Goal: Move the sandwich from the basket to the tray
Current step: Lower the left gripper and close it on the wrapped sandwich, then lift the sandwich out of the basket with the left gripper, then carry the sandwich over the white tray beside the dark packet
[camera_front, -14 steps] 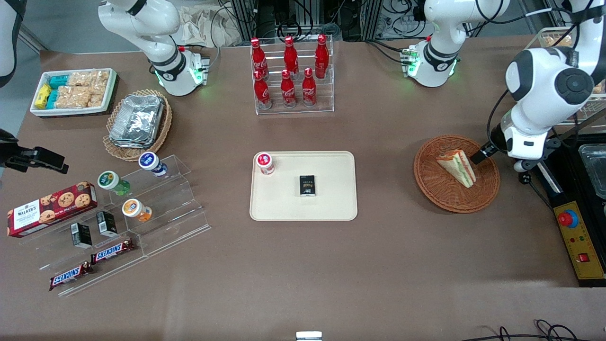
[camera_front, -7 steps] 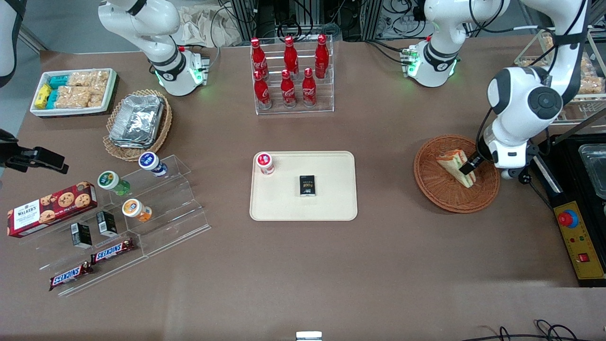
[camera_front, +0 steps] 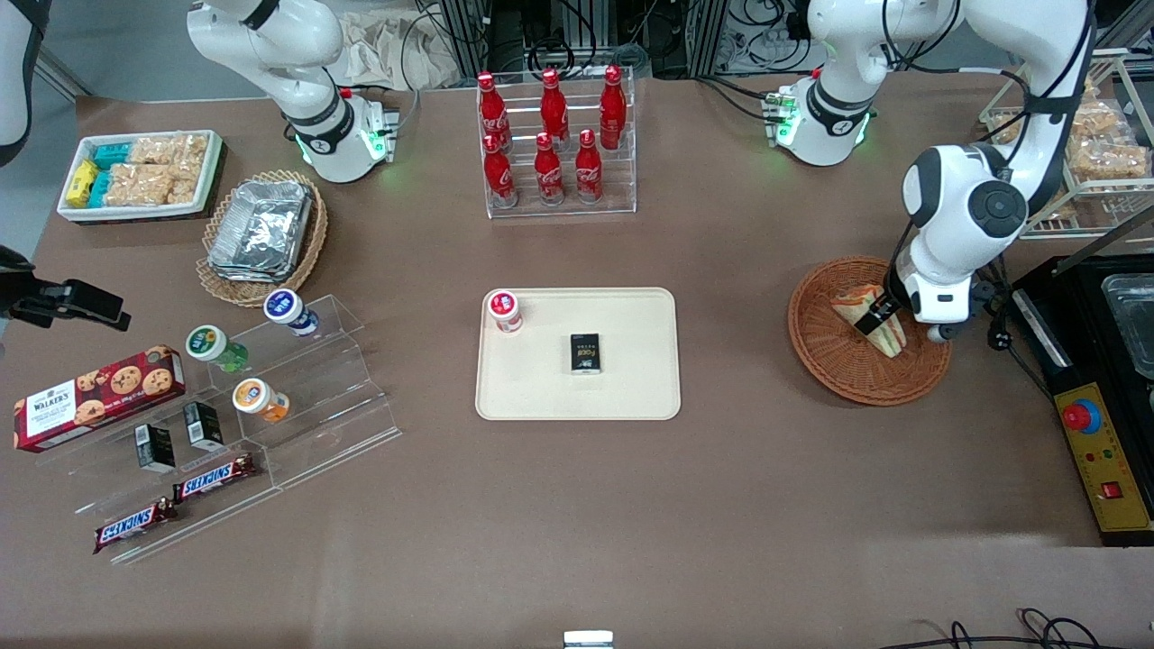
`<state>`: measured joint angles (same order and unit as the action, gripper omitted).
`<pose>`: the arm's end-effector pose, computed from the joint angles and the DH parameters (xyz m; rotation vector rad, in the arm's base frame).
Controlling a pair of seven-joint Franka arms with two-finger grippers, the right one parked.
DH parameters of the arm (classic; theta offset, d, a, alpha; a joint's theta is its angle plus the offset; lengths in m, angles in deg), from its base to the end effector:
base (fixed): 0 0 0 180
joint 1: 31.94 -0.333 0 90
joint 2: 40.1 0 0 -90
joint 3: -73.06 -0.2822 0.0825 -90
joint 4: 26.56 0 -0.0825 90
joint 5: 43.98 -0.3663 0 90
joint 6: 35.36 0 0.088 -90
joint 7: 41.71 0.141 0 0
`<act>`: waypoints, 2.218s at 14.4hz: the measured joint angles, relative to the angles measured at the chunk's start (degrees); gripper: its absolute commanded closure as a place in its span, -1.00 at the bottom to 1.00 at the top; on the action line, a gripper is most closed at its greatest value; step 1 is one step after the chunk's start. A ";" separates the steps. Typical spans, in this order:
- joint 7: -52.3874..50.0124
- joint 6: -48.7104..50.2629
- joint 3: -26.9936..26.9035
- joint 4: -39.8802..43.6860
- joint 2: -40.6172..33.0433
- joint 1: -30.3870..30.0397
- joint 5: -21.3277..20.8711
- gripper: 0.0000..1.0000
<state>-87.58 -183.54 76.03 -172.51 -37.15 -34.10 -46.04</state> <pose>0.4429 -0.0066 0.1975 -2.9016 -1.1519 0.0079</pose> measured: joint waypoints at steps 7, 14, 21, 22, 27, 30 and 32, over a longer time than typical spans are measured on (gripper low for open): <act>0.00 -3.52 -0.08 -0.68 2.19 -0.25 0.04 1.00; 0.21 12.83 0.08 7.87 -2.55 0.14 -0.05 1.00; 12.99 42.40 6.10 31.65 -3.54 0.48 -0.08 1.00; 13.64 43.59 8.60 33.77 -3.39 0.53 -0.03 1.00; 13.47 43.84 21.45 40.07 -0.21 1.15 3.26 1.00; 11.19 36.61 26.81 39.95 4.39 1.23 4.36 1.00; 8.21 29.90 30.22 39.44 8.92 1.33 3.74 1.00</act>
<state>-79.37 -153.64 106.25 -133.06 -28.23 -32.77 -42.30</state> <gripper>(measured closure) 0.793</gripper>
